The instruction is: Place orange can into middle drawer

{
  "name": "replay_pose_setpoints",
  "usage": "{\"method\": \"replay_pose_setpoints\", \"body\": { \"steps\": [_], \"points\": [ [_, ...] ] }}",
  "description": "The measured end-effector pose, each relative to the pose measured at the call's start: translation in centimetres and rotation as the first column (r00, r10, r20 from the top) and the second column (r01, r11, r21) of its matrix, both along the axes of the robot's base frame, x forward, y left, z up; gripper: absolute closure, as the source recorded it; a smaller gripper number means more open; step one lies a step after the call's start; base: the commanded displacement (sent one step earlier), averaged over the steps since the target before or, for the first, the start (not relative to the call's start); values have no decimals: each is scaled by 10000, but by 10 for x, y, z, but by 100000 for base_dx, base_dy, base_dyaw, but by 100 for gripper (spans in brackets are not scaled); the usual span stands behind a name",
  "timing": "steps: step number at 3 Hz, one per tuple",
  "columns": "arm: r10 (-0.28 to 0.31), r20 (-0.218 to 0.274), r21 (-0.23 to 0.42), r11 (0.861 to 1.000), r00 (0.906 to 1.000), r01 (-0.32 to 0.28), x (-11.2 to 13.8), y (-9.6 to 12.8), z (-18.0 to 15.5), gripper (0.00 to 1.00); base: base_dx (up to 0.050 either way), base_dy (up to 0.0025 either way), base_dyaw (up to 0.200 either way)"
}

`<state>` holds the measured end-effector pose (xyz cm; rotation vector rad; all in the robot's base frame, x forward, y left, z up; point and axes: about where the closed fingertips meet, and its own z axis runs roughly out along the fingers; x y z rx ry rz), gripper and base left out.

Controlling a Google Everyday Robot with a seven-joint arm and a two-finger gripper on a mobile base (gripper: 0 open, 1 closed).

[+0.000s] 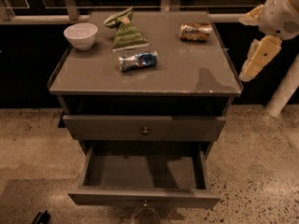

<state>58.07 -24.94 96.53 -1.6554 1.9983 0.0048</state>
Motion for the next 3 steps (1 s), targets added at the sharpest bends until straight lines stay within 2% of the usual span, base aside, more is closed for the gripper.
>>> {"method": "replay_pose_setpoints", "body": {
  "steps": [1,2,3],
  "points": [
    [-400,139,282,9988,9991,396,1,-5,-4,0,0,0,0],
    [-797,928,683,9950,9925,735,28,-26,-1,0,0,0,0],
    [-1073,1688,1119,9897,9798,891,69,-49,4,0,0,0,0]
  ]
}}
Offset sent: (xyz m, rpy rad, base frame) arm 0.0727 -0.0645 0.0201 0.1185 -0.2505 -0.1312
